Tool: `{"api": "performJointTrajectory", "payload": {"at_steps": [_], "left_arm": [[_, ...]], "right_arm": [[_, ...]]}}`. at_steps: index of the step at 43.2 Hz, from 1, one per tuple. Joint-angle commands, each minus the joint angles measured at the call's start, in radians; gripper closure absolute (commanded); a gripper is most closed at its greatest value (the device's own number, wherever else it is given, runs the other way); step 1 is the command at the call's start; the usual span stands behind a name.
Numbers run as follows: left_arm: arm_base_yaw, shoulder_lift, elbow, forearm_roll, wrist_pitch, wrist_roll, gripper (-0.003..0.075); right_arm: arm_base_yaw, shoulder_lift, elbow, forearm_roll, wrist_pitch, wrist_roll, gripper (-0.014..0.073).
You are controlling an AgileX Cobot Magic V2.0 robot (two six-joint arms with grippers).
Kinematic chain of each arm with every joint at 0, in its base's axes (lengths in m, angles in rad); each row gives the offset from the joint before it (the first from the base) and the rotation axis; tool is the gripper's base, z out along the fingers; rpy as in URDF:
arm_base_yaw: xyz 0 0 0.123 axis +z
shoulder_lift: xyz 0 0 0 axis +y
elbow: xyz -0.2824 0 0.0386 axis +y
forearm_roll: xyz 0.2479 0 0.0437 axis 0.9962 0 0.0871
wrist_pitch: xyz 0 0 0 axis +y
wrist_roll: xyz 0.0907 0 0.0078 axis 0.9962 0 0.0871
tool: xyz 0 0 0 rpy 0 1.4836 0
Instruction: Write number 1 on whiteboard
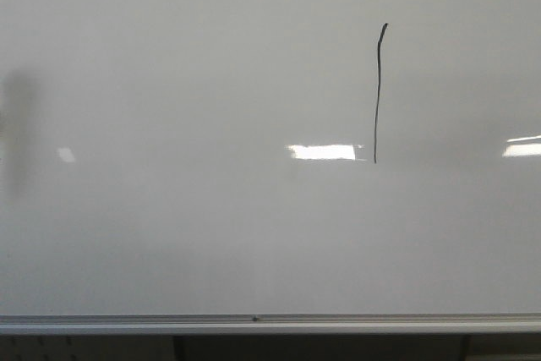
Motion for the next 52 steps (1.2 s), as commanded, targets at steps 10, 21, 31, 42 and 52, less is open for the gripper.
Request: {"api": "performJointTrajectory", "payload": {"at_steps": [10,21,31,42,52], "left_arm": [[0.001,-0.015,0.023,-0.001,-0.081,-0.009,0.0741],[0.001,-0.015,0.023,-0.001,-0.081,-0.009,0.0741],[0.001,-0.015,0.023,-0.001,-0.081,-0.009,0.0741],[0.001,-0.015,0.023,-0.001,-0.081,-0.009,0.0741],[0.001,-0.015,0.023,-0.001,-0.081,-0.009,0.0741]], "right_arm": [[-0.109,-0.137,0.147,-0.537,-0.137,0.53,0.0711],[-0.154,-0.256,0.298,-0.635,-0.144,0.675,0.0711],[-0.148,-0.283,0.299,-0.645,-0.077,0.675,0.0711],[-0.12,-0.283,0.299,-0.648,-0.061,0.675,0.0711],[-0.12,-0.283,0.299,-0.647,-0.061,0.675,0.0711]]}}
